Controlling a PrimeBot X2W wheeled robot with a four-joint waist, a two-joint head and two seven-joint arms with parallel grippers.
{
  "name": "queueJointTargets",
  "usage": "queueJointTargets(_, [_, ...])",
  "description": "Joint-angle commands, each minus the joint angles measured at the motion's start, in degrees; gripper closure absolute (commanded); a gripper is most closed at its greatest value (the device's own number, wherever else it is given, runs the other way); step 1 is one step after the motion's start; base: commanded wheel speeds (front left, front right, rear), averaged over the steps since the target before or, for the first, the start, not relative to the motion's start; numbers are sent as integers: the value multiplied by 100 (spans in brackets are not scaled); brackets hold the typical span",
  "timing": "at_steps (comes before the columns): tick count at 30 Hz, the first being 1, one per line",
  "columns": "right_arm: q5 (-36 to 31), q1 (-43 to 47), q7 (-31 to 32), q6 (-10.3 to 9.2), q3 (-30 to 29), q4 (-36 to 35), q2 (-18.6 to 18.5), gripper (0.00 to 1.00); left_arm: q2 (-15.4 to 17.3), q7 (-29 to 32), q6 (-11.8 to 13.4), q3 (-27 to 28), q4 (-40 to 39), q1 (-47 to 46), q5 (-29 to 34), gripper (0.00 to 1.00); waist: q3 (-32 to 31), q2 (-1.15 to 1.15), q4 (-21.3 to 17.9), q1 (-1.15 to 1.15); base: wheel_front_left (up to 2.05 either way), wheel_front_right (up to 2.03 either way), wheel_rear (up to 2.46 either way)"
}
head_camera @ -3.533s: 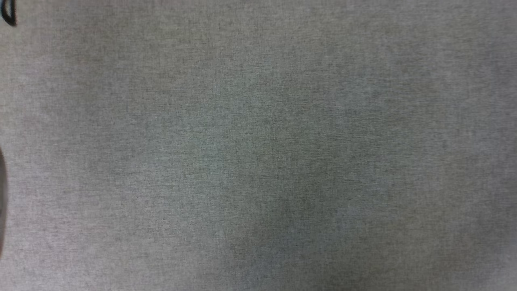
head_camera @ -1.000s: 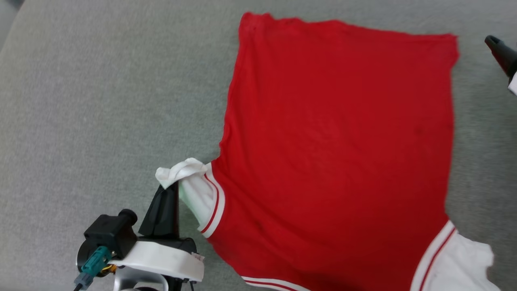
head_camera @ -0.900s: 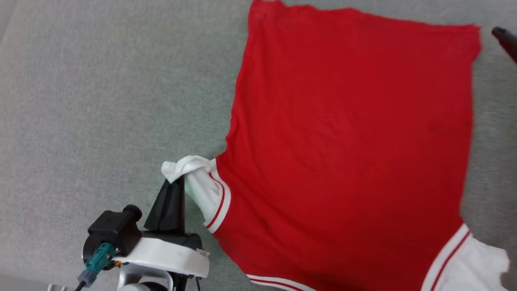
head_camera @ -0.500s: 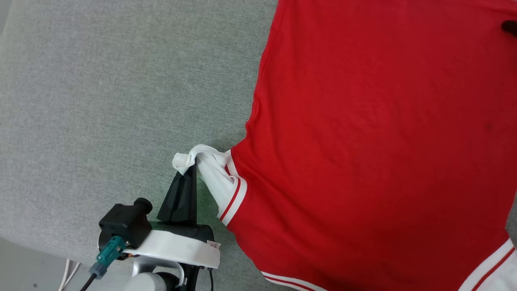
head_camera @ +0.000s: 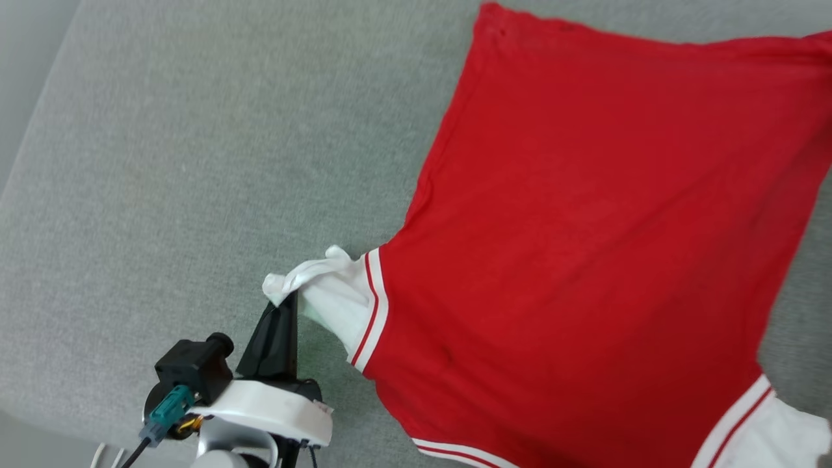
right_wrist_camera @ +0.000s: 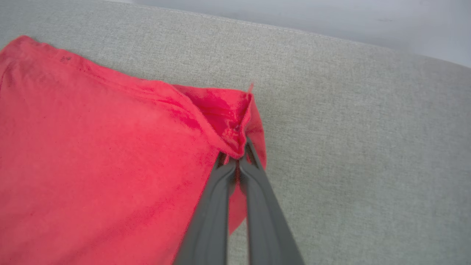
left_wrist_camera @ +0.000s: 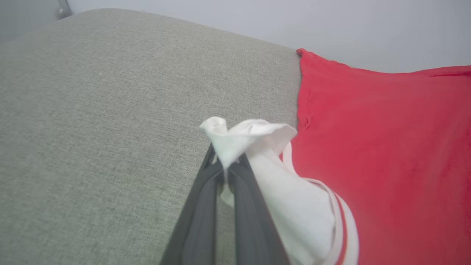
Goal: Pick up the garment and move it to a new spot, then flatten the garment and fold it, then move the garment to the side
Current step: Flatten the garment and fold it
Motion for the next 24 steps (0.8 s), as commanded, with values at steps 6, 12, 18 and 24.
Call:
queueJointTargets(6, [300,919,231,-4,538,-850,-412,100,207,124,138,168,73,348,-79,100,-980,0,-707,-1,0,0,0])
queueJointTargets(12, [666,2584,699,-4,592,-2068,-745,100,383,255,362,365,-1,778,-153,100,-1498,0,-1304,-1,0,0,0])
queueJointTargets(18, [881,4789,1180,-4,203,-3015,-512,100,506,394,501,456,-139,1064,-207,100,-1698,0,-1698,-1,0,0,0])
queueJointTargets(24, [1082,6196,1221,-4,-65,-3411,117,33,582,488,566,514,-229,1136,-254,100,-1703,0,-1873,-1,0,0,0])
